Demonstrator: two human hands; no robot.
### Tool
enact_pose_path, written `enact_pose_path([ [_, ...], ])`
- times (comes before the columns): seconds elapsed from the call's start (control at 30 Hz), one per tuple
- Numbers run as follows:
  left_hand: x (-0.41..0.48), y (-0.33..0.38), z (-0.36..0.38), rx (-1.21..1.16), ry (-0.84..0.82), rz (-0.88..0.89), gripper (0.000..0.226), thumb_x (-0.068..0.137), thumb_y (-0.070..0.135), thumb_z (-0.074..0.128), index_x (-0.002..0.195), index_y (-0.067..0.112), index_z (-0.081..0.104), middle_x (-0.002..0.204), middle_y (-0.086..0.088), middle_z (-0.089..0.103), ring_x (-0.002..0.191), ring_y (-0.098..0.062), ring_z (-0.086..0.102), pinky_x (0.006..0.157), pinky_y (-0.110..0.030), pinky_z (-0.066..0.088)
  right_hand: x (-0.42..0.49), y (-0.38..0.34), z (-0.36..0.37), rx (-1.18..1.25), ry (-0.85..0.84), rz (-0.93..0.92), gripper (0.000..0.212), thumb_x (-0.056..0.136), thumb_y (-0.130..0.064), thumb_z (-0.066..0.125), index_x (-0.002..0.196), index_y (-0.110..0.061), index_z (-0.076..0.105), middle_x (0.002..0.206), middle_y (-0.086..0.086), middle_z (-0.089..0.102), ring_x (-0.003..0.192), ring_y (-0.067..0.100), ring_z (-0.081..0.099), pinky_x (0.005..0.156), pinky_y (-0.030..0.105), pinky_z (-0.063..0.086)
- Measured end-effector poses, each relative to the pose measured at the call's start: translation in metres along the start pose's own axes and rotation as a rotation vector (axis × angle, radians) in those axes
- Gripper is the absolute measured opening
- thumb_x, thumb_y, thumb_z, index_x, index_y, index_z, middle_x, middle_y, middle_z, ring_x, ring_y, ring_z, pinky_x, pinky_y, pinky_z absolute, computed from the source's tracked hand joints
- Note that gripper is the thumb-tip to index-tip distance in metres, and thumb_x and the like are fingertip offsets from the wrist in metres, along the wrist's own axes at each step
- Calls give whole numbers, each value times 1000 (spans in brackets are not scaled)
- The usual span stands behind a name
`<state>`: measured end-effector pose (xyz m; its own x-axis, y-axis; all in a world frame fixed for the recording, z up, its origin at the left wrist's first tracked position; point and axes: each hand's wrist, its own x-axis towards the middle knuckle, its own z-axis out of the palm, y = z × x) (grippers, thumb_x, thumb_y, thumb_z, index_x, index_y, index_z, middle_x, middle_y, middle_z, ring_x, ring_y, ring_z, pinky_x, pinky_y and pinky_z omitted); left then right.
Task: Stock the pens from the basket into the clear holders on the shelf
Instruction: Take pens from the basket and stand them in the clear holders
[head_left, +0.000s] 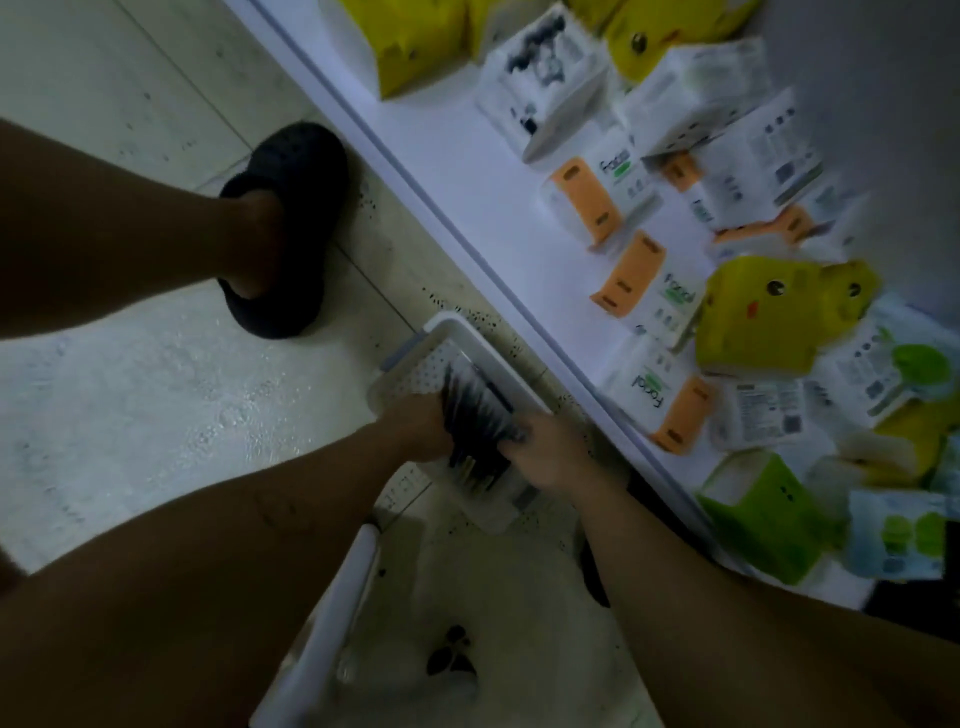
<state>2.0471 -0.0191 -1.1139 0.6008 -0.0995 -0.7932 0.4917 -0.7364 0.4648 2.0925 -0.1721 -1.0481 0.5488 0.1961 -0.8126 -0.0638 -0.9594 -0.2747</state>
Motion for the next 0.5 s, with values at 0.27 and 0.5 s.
enact_pose_path([
  [0.27,50,1,8,-62,-54,-2,22,95,23,51,104,6,61,101,-11,61,95,-25,56,78,-28,41,66,-6,38,-100,-67,-71,18,95,-6,45,107,-10,57,105,19,60,82,23,49,68,25,37],
  [0.5,70,-4,16,-148,73,20,25,95,23,50,99,2,62,97,-14,65,96,-27,58,94,-35,45,89,2,45,-240,-77,-80,48,97,-17,44,144,-17,35,139,14,38,114,30,46,90,33,39],
])
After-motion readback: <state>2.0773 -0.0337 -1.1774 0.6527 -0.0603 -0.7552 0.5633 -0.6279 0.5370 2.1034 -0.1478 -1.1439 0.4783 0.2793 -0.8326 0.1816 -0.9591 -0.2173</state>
